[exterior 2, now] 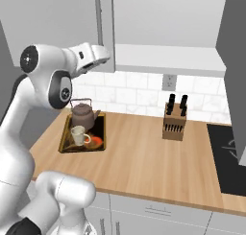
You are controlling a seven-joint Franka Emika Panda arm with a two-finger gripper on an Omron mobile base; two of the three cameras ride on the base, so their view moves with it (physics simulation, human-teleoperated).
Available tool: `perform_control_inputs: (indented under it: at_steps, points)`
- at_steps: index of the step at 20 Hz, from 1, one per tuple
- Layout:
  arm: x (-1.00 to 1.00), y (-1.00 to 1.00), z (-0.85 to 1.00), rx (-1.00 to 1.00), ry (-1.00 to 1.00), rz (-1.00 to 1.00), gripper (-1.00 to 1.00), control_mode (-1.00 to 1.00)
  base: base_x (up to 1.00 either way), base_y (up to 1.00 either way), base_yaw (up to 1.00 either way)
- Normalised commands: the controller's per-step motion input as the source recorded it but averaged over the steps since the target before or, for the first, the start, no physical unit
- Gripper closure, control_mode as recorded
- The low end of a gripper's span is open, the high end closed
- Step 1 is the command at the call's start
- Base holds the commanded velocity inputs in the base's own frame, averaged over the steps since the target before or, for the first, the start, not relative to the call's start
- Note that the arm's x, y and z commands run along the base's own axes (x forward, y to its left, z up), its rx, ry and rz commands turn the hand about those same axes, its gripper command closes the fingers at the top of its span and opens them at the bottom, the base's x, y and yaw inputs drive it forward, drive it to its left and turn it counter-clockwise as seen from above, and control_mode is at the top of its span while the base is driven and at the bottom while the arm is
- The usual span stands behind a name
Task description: Pick the kettle from the counter and place it on the tray. Then pick the mug from the cabinet and place it on the tray. Then close the cabinet doors.
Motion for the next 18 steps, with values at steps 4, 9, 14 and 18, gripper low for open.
perform_control_inputs:
  at_steps: [4, 9, 14, 18]
  points:
    - [-0.42, -0.14, 0.00, 0.70, 0.00, -0.03, -1.00, -1.00, 0.00, 0.00, 0.00]
    - [-0.28, -0.21, 0.00, 0.70, -0.02, -0.03, -1.00, -1.00, 0.00, 0.00, 0.00]
    - [-0.27, -0.09, 0.00, 0.63, 0.00, -0.04, -1.00, -1.00, 0.00, 0.00, 0.00]
    - [-0.17, -0.06, 0.00, 0.50, 0.00, -0.04, -1.00, -1.00, 0.00, 0.00, 0.00]
